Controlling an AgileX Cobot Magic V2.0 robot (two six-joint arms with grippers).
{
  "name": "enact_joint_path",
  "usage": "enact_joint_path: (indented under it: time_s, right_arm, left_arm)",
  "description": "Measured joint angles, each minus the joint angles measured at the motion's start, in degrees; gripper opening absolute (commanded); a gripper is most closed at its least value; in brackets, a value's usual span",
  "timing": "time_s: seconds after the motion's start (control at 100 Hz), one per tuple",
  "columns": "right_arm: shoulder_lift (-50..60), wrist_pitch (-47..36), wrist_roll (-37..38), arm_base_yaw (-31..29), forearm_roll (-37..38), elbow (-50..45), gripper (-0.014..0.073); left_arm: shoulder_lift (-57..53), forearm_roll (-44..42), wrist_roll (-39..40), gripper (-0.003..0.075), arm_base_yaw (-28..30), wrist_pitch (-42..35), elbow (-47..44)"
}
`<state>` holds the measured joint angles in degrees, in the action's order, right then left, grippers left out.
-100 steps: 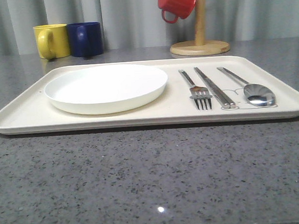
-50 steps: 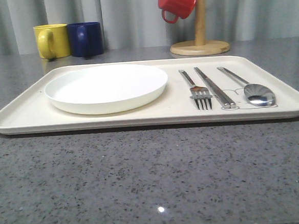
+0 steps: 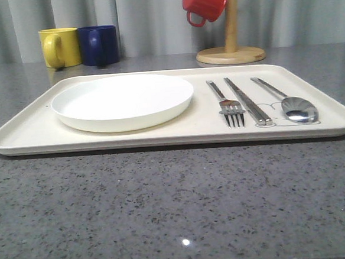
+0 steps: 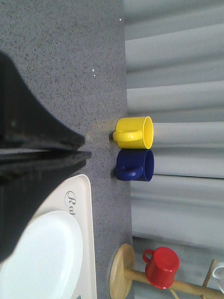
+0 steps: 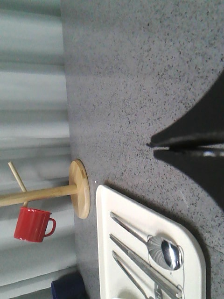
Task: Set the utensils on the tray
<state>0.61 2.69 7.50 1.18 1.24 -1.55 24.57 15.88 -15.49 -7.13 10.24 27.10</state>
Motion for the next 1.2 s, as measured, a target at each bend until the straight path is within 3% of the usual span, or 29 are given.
enact_joint_path:
  time_s: [0.35, 0.59, 0.74, 1.2]
  right_arm:
    - [0.00, -0.09, 0.00, 0.00, 0.00, 0.00, -0.0068]
    - [0.00, -0.09, 0.00, 0.00, 0.00, 0.00, -0.0068]
    - [0.00, -0.09, 0.00, 0.00, 0.00, 0.00, -0.0068]
    - [0.00, -0.09, 0.00, 0.00, 0.00, 0.00, -0.0068]
  left_arm:
    - [0.00, -2.07, 0.45, -0.0017, 0.00, -1.80, 0.00]
    - [-1.63, -16.61, 13.99, -0.0017, 0.00, -2.35, -0.96]
    - [-5.58, -20.47, 16.87, -0.0017, 0.00, -2.59, -5.08]
    - [-20.36, -21.25, 17.54, -0.0017, 3.87, -4.64, -21.17]
